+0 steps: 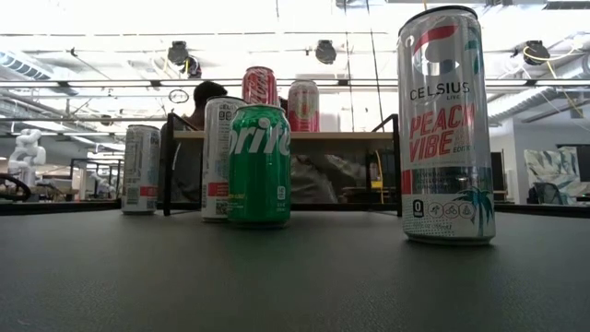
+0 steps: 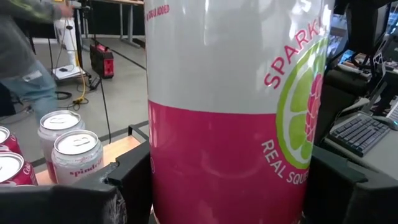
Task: Place canned beverage on shelf
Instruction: Put the white pink soda can on the shelf aligned with the other white pink soda cans
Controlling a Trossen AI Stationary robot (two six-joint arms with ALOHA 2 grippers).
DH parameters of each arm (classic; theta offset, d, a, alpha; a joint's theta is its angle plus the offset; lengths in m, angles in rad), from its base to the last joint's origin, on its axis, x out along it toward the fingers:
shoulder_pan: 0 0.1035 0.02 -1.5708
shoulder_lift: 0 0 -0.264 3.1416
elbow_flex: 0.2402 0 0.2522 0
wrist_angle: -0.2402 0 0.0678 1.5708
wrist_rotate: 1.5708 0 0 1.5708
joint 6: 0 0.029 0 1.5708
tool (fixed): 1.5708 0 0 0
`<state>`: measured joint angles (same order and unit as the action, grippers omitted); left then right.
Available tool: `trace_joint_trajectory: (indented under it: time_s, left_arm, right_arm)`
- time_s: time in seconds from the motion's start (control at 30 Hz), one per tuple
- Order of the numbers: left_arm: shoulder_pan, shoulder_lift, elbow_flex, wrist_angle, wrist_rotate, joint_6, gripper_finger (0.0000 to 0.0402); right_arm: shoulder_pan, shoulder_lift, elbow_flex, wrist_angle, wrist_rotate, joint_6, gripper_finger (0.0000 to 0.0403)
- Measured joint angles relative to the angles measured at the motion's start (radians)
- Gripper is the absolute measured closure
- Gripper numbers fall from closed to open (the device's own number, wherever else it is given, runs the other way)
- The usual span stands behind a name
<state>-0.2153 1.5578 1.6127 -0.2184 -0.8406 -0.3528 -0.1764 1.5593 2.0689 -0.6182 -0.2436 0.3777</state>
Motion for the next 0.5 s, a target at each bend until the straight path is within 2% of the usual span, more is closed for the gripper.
trace_joint_trajectory:
  time_s: [0.1, 0.3, 0.5]
  left_arm:
    - [0.000, 0.000, 0.000, 0.000, 0.010, 0.012, 0.0086]
    - [-0.001, 0.000, 0.000, 0.003, 0.053, 0.047, 0.0011]
    - [-0.001, 0.000, 0.000, 0.002, 0.054, 0.049, 0.0012]
  right_arm:
    - [0.000, 0.000, 0.000, 0.000, -0.003, -0.002, 0.0132]
    - [0.001, 0.002, -0.001, -0.006, -0.019, -0.004, 0.0133]
    - [0.001, 0.002, -0.001, -0.006, -0.023, -0.001, 0.0133]
